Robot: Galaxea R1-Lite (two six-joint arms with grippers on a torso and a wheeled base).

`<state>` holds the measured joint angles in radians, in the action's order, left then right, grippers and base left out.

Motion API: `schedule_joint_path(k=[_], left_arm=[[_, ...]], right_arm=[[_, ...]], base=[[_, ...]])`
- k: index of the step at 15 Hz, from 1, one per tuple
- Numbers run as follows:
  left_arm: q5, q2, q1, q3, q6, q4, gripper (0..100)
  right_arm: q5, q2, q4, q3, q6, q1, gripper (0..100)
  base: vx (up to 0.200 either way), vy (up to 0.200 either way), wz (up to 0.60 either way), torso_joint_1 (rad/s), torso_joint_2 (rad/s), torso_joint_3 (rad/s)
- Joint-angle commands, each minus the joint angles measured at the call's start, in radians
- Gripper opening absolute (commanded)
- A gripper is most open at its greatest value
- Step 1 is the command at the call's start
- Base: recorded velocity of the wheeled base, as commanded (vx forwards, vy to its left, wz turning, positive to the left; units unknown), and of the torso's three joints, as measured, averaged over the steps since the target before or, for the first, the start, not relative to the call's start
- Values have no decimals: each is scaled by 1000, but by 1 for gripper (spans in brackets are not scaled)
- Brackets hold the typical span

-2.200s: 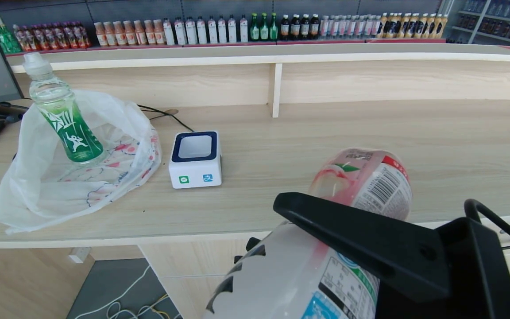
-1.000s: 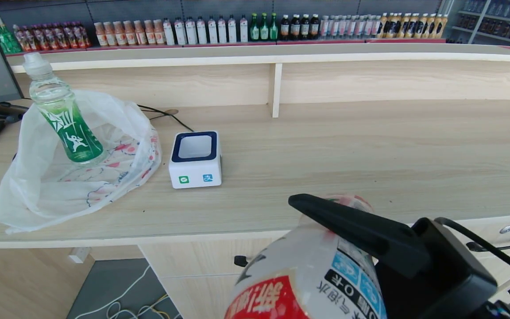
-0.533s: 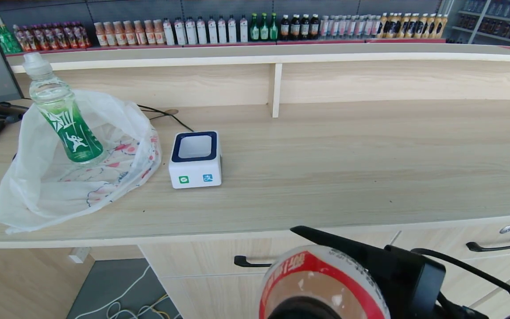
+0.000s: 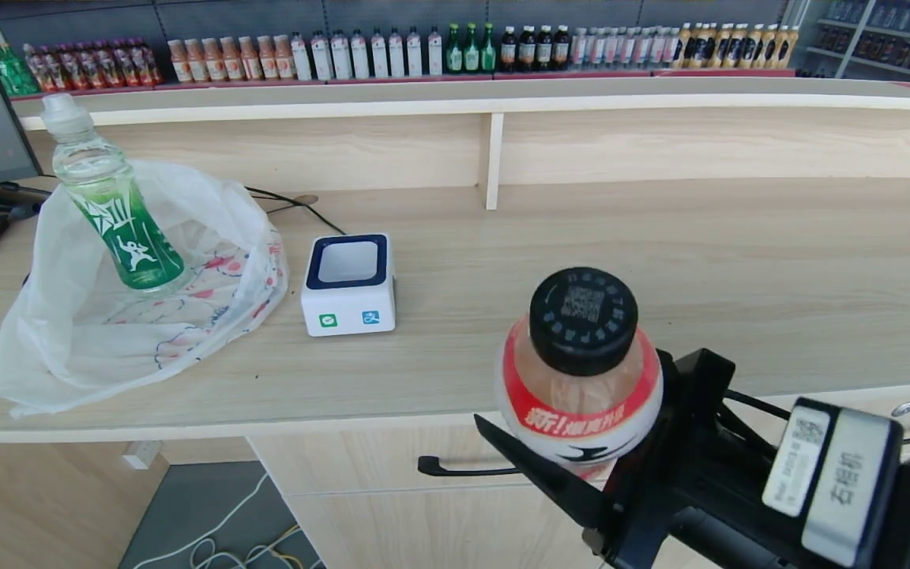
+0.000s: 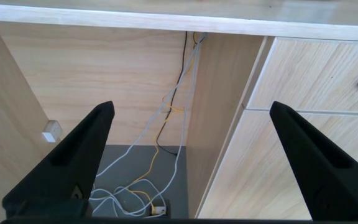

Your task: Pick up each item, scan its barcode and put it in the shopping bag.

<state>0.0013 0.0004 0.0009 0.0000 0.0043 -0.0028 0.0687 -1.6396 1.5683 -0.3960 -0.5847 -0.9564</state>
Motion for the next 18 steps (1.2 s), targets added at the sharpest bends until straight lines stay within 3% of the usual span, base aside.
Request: schedule_joint_path(k=[1, 6, 13, 18], left_arm=[[-1, 0, 1, 0, 0, 0, 100], [0, 0, 1, 0, 0, 0, 100], [0, 0, 1, 0, 0, 0, 100], [-1, 0, 1, 0, 0, 0, 100]], right_arm=[[0, 1, 3, -98, 114, 67, 0], [-139, 1, 3, -100, 411, 196, 0], [-147, -20, 3, -139, 451, 364, 0], [-168, -22, 3, -158, 456, 390, 0]], base=[[0, 0, 0, 0, 0, 0], [0, 0, 0, 0, 0, 0], [0, 0, 0, 0, 0, 0], [0, 0, 0, 0, 0, 0]])
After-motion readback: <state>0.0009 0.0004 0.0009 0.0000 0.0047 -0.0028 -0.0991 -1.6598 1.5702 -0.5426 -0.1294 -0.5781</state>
